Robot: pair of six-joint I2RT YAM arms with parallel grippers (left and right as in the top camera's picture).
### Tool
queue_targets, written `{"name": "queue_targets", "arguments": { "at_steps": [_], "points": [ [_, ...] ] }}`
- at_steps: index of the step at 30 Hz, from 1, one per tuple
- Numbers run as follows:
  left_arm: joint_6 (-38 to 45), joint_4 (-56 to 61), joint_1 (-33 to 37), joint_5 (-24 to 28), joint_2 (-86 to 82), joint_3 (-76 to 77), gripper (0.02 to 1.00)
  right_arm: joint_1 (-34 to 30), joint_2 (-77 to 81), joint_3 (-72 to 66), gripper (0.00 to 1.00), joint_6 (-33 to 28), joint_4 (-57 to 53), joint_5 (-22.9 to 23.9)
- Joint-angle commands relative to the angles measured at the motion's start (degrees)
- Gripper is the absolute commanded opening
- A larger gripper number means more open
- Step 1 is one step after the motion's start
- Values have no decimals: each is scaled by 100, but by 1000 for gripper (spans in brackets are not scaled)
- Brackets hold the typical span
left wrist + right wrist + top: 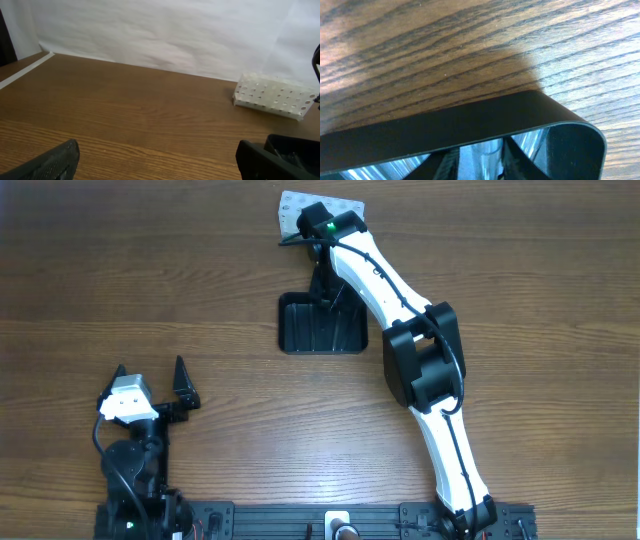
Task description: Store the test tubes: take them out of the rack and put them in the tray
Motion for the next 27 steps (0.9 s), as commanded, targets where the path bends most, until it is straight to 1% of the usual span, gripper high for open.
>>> {"name": "queue_targets", "arguments": {
  "at_steps": [1,3,5,8,13,15,17,21,23,27],
  "points": [
    [101,0,31,35,-42,-24,998,-26,79,-39,325,-31,-11,17],
    [101,0,31,35,-42,-26,998,-26,79,-39,384,-31,-33,17],
    [101,0,31,35,-42,-26,998,-26,79,-39,408,-31,-55,15],
    [101,0,31,35,-42,-24,1000,-22,79,-39,496,-61,-98,13],
    [101,0,31,35,-42,-24,998,2,59,39,514,-232,-293,-28],
    [101,0,31,35,-42,-26,998,7,26,162,555,-313,-407,-50],
    [101,0,31,35,-42,-26,998,7,-13,358,627,-332,-581,-52],
    [101,0,31,35,-42,-26,998,9,-76,933,818,-474,-986,-50],
    [101,0,31,35,-42,-26,998,9,-76,1266,897,-575,-1200,-52],
    [101,0,31,35,-42,-26,998,17,-76,1908,982,-678,-1672,-50]
  ]
}}
